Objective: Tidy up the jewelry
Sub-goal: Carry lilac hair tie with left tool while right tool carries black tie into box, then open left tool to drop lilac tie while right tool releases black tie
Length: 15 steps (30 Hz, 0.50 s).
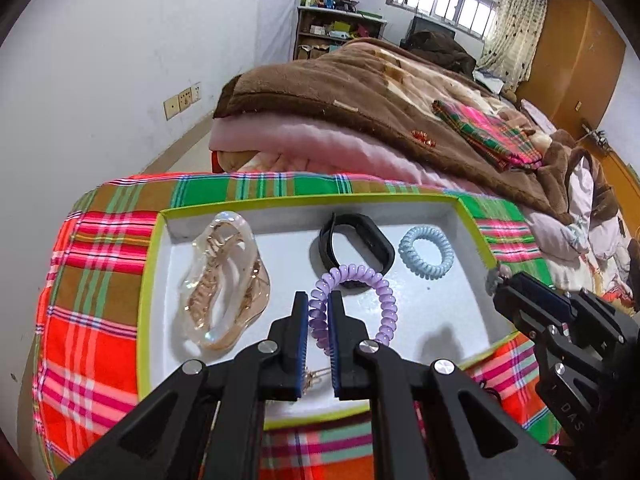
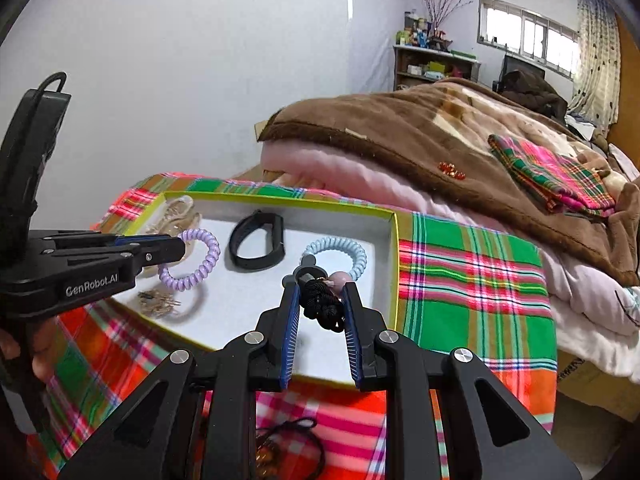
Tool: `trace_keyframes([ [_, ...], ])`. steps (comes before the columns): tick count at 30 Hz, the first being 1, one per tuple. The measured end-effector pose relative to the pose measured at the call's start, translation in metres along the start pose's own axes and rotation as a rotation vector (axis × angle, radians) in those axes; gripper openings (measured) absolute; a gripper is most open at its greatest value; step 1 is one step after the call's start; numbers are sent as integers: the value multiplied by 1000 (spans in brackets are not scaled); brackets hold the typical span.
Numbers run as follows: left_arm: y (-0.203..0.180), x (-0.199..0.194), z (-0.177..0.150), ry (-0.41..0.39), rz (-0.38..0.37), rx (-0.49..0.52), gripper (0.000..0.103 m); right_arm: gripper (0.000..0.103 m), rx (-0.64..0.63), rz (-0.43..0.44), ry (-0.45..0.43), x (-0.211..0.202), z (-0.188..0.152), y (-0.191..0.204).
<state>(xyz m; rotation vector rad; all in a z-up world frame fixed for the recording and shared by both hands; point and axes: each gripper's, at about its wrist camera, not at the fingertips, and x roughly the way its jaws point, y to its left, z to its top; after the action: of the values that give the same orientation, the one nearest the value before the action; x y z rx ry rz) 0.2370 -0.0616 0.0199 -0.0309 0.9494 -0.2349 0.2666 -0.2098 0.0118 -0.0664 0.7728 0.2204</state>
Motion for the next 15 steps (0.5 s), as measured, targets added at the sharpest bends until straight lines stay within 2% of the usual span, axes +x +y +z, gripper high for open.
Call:
trace_keyframes([
  [15,1,24,-6,54,22,4,10,22,-31,-8,77,34,-5,0],
])
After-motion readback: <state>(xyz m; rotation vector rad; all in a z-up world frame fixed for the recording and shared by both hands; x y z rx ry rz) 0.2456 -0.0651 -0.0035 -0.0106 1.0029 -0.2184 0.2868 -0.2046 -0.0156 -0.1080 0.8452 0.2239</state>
